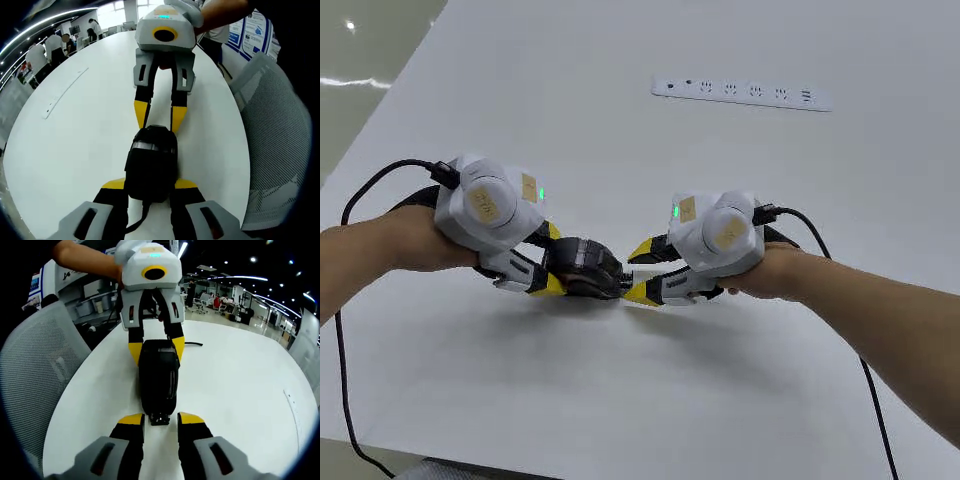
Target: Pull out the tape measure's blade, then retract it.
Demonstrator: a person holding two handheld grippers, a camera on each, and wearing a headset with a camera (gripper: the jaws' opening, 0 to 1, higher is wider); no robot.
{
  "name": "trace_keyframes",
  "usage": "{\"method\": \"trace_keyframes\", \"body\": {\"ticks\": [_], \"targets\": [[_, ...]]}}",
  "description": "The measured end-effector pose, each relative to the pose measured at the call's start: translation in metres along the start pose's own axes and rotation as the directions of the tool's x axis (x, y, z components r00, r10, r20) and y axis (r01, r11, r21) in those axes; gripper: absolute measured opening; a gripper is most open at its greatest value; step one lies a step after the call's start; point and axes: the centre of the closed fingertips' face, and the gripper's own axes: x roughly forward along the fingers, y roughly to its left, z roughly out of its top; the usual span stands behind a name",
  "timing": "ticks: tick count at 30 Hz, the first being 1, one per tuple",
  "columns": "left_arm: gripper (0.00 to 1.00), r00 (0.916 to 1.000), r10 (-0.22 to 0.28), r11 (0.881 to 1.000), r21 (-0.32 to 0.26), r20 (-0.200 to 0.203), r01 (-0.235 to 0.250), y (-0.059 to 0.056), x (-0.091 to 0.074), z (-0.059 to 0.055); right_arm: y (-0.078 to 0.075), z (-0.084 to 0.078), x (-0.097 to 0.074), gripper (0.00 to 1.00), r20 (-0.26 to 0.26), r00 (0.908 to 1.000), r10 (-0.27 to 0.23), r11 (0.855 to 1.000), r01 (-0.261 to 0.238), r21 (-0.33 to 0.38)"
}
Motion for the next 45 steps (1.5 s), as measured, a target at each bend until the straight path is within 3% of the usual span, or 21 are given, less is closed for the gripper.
{"method": "trace_keyframes", "body": {"ticks": [10,20,45], "targets": [[0.29,1.0,0.003,1.0,-0.006,-0.005,-0.003,-0.0004,0.0003,0.0005,0.001,-0.0097,0.0075,0.17,-0.063,0.9979,0.018,1.0,-0.019,-0.018],[0.29,1.0,-0.003,1.0,-0.02,0.0,0.003,-0.0003,0.0004,0.0006,-0.0008,-0.0108,0.0064,0.13,-0.063,0.998,0.012,1.0,-0.011,0.014],[0.29,1.0,-0.009,0.999,-0.039,-0.004,0.009,0.0002,-0.0013,-0.0023,-0.0031,-0.0064,0.0032,0.11,-0.081,0.9966,0.012,1.0,-0.013,-0.014]]}}
